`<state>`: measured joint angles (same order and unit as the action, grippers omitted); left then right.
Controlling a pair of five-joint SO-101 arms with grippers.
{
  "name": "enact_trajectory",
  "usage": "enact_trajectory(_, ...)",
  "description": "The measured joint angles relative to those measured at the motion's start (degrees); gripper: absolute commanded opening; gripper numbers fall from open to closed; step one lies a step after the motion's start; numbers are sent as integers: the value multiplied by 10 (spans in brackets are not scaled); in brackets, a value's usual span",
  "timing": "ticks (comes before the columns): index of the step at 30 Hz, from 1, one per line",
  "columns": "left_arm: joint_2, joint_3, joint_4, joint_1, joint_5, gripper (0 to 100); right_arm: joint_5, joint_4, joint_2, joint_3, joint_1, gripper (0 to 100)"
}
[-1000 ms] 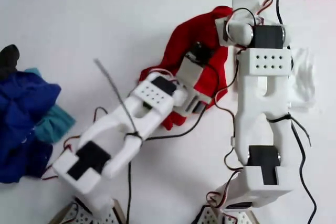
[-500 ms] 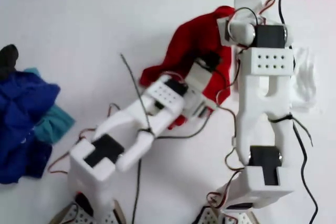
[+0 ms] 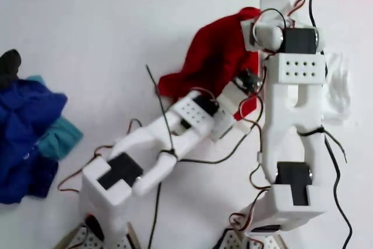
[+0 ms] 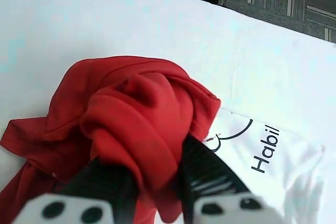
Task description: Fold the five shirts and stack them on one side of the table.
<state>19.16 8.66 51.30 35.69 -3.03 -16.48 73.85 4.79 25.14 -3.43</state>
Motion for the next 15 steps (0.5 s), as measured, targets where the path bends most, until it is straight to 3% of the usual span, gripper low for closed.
enact_trajectory(8,-7,0,91,-54,-11,27,0,41,0,0,0,20)
enact_trajectory(15,-153,0,207,-123,-47,26,0,75,0,0,0,21)
